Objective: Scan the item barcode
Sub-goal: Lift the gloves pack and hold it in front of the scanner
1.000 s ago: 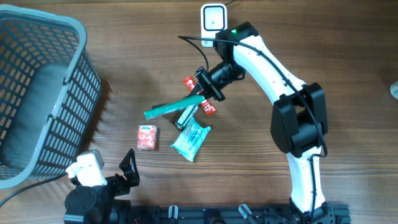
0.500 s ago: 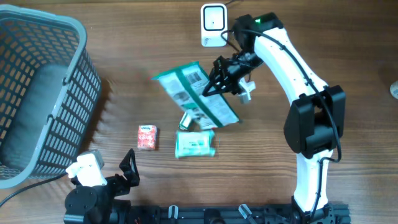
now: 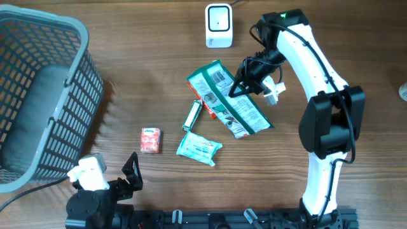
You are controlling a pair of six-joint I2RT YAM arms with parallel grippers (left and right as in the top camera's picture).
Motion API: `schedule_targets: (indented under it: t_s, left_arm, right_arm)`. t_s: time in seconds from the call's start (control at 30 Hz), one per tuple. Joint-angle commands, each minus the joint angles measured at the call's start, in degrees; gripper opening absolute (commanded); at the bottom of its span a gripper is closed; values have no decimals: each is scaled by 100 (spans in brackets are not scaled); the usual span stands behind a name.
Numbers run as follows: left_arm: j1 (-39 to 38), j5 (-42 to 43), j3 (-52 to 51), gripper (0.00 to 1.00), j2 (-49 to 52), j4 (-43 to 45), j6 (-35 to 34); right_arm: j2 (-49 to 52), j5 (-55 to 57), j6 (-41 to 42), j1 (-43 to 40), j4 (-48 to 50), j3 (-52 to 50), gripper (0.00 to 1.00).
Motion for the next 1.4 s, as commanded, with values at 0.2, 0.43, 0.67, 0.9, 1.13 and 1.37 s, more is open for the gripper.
schedule_targets:
  t_s: [0.2, 0.43, 0.67, 0.9, 1.13, 1.37]
  left_arm:
    - [-26, -79, -28, 100, -15, 13, 81]
    - [-26, -79, -28, 100, -15, 13, 79]
    - [-26, -79, -28, 100, -15, 13, 81]
    - [-26, -79, -28, 100, -15, 13, 79]
    - [-26, -79, -28, 100, -15, 13, 79]
    - [-26, -79, -28, 100, -15, 13, 81]
  right_arm:
    - [-72, 1764, -2131, 9, -39, -61, 4]
    - [-92, 3241, -4306, 7, -42, -61, 5]
    - [-564, 3515, -4551, -57, -42, -61, 5]
    - [-2461, 4752, -4360, -50, -37, -61, 5]
    - [-3508, 6509, -3539, -52, 188, -61, 5]
    - [-3324, 5147, -5567, -26, 2966, -232, 5]
